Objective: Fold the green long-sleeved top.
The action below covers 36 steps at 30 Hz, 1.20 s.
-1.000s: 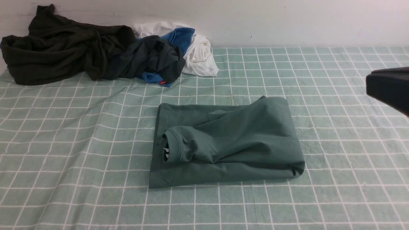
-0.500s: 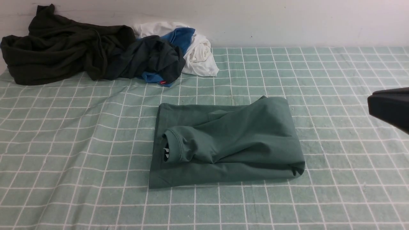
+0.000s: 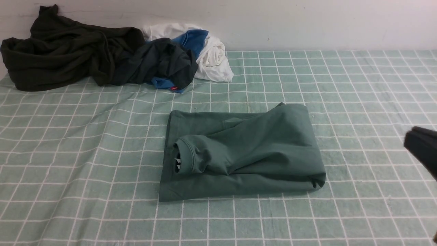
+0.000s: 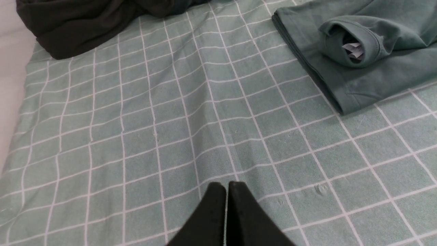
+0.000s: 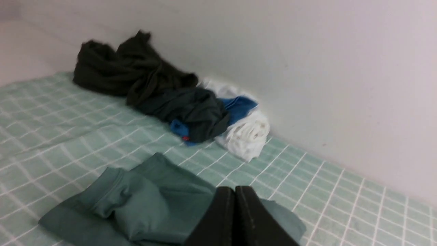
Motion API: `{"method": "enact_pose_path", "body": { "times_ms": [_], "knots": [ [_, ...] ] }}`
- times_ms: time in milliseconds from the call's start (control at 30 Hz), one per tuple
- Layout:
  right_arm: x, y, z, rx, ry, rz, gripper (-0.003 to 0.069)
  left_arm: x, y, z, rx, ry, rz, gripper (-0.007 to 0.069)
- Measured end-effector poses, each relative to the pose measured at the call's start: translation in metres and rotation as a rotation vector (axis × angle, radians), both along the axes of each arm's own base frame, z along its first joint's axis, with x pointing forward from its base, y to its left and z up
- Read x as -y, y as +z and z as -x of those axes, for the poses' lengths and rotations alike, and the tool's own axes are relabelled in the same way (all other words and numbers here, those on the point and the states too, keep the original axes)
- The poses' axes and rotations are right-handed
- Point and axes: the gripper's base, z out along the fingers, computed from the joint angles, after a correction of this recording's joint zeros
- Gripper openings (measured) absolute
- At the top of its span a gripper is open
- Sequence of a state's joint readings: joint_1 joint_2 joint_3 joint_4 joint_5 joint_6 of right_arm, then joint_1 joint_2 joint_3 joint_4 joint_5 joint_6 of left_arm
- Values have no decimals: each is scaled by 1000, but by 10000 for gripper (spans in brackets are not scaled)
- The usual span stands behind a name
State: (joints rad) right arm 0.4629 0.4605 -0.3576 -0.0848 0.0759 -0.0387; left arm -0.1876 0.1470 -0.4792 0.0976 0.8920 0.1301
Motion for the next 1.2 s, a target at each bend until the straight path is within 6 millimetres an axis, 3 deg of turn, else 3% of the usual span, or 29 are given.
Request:
{"method": "enact_pose_path", "body": {
  "times_ms": [167,300,633,933,1200],
  "knots": [
    [26,-64,21,72,-184,-107,-14,0,0,0,0,0,0,-3],
    [40,-89,33,68,-327,-186,-14,0,0,0,0,0,0,-3],
    [50,-117,39,-214,-510,-201,-14,0,0,0,-3,0,0,-3],
    [54,-118,40,-218,-582,-202,-14,0,0,0,-3,0,0,-3],
    [51,-119,40,-226,-521,-193,-14,0,-1,0,-4,0,-1,-3]
  ]
}}
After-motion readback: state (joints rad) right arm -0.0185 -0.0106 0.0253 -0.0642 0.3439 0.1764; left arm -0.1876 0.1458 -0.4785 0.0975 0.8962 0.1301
